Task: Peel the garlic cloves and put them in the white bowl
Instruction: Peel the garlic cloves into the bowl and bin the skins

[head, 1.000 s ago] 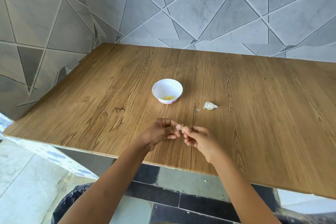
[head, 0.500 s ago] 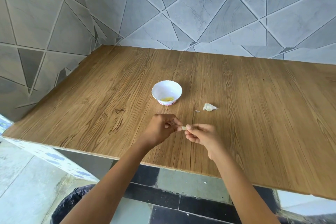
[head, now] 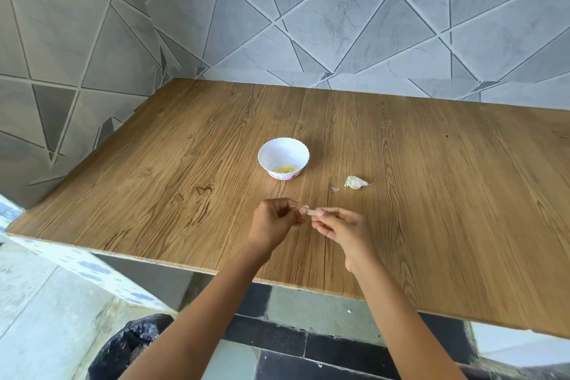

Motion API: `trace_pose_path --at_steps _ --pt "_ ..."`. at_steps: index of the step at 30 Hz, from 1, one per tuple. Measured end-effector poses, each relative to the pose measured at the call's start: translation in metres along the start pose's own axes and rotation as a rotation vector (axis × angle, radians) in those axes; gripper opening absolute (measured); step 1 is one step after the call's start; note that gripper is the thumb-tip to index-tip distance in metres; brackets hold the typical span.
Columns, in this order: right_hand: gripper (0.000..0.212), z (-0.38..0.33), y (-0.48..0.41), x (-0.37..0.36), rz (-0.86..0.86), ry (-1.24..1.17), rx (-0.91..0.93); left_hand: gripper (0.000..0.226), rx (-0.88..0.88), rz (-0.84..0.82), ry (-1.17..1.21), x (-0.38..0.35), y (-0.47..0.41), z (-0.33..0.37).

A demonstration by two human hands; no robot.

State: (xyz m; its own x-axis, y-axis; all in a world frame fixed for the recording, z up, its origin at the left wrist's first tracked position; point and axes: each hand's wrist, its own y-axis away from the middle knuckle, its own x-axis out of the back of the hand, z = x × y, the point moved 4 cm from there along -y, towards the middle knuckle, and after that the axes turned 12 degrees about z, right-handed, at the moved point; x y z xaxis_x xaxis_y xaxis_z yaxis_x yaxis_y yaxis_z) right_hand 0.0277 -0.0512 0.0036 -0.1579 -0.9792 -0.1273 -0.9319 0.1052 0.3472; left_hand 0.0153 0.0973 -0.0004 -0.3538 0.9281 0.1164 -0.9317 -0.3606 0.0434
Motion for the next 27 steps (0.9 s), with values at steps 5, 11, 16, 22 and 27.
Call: trace_pose_path --at_steps 5,11,16,22,27 --pt "0.006 0.007 -0.004 0.000 -0.049 0.031 -0.066 0.006 0.019 0.013 -0.024 0.001 0.003 0.001" --pt "0.015 -0.005 -0.001 -0.003 -0.133 0.803 0.765 0.011 0.031 0.066 -0.076 0.003 0.004 -0.003" --pt "0.013 -0.007 0.004 -0.011 -0.055 0.986 1.181 0.008 0.092 0.081 0.003 0.001 0.007 -0.002" --pt "0.011 0.001 -0.003 -0.008 -0.023 0.843 1.078 0.009 0.095 0.098 0.024 0.002 0.007 -0.006" --pt "0.012 0.015 -0.012 0.000 0.036 0.452 0.423 0.008 0.175 0.017 0.141 0.002 0.007 -0.004"
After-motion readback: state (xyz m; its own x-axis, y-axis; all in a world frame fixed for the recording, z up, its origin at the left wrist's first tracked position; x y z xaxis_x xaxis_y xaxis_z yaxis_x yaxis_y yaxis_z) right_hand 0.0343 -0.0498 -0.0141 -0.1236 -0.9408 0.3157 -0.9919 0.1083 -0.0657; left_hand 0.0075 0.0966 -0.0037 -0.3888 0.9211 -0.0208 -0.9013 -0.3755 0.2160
